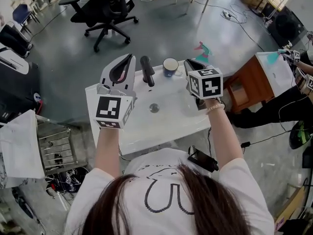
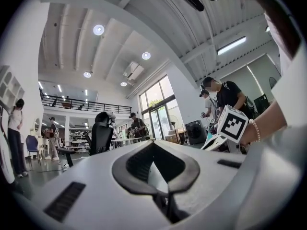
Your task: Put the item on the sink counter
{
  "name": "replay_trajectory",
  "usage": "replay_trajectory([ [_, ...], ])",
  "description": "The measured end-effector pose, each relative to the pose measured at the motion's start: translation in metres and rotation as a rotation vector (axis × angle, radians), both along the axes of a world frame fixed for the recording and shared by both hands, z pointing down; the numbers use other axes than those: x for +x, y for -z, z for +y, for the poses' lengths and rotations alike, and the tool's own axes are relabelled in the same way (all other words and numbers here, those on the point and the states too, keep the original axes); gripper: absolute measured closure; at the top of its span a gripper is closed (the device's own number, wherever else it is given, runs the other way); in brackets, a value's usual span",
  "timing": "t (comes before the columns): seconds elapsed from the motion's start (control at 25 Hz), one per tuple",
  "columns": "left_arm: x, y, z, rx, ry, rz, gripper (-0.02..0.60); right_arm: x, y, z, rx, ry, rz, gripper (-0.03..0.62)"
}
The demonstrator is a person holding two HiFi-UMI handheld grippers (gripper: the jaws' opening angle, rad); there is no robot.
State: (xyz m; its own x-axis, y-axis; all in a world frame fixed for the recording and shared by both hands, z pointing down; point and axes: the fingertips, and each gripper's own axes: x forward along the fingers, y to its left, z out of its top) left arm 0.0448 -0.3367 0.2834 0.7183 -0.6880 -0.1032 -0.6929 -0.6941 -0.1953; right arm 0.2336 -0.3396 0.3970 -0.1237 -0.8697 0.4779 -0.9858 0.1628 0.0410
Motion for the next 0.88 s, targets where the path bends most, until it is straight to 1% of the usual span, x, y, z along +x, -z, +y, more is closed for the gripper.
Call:
replay_trajectory([
  [0.12,-0.007,0.003,0.008,0.006,-0.011,0.012,0.572,-0.009,0.019,0.017,0.069,-0.022,-0.007,0.565],
  [0.36,-0.017,0.007,0.02,0.015,-0.04,0.029,0.572,-0.026,0.056,0.047,0.197,-0.057,0.009,0.565],
  [0.56,-0.023,0.009,0.025,0.018,-0.047,0.041,0.572,-0.032,0.078,0.07,0.316,-0.069,-0.036,0.565],
  [0.72,-0.019,0.011,0.028,0.028,-0.059,0.04,0.572,-0.027,0.092,0.086,0.396,-0.086,0.015,0.565],
  [0.88,-0.017,0.015,0.028,0.038,-0.06,0.045,0.572,-0.021,0.11,0.097,0.454,-0.105,0.052,0.565],
])
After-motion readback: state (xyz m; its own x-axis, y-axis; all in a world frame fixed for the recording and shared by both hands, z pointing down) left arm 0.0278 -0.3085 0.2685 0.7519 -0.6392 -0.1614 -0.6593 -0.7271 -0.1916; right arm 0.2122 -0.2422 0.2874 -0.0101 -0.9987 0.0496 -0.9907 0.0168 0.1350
